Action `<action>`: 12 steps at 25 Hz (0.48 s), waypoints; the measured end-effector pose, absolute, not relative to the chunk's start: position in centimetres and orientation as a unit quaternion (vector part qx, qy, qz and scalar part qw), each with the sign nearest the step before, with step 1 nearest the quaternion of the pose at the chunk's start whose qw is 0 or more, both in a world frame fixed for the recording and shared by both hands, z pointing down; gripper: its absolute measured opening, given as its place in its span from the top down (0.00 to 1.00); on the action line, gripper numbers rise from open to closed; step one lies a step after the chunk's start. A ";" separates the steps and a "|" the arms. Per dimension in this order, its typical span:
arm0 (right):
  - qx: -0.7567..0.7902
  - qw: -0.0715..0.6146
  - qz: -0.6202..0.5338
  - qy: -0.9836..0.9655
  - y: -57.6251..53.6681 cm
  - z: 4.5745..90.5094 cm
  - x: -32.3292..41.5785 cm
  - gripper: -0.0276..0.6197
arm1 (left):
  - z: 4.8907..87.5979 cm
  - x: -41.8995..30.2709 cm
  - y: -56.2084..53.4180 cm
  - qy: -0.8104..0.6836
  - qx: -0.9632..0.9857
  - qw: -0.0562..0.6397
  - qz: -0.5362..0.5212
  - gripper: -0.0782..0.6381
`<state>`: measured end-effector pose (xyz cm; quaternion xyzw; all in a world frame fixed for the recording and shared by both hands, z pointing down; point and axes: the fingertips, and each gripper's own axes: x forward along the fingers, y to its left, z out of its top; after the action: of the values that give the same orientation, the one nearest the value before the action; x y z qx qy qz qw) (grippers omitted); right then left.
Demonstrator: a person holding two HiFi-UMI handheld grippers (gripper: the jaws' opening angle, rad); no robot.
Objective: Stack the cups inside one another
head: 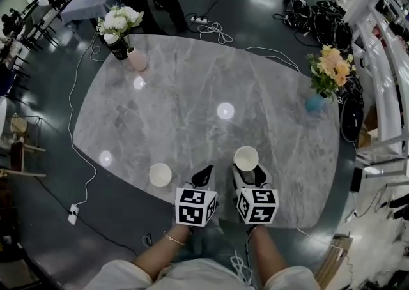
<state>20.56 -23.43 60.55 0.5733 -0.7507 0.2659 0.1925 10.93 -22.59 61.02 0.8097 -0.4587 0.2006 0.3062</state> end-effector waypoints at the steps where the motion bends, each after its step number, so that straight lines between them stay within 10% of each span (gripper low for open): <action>1: 0.572 0.192 0.264 -0.753 -23.3 60.2 20.4 0.60 | 60.7 10.8 -22.4 -0.461 0.809 0.305 0.198 0.90; 12: 0.539 0.181 0.236 -0.788 -21.7 56.2 18.0 0.60 | 55.4 8.5 -21.4 -0.506 0.804 0.270 0.157 0.90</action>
<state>17.98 -21.66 56.22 0.5389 -0.7883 0.2358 0.1805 8.54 -21.39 55.44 0.8040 -0.5061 0.1571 0.2698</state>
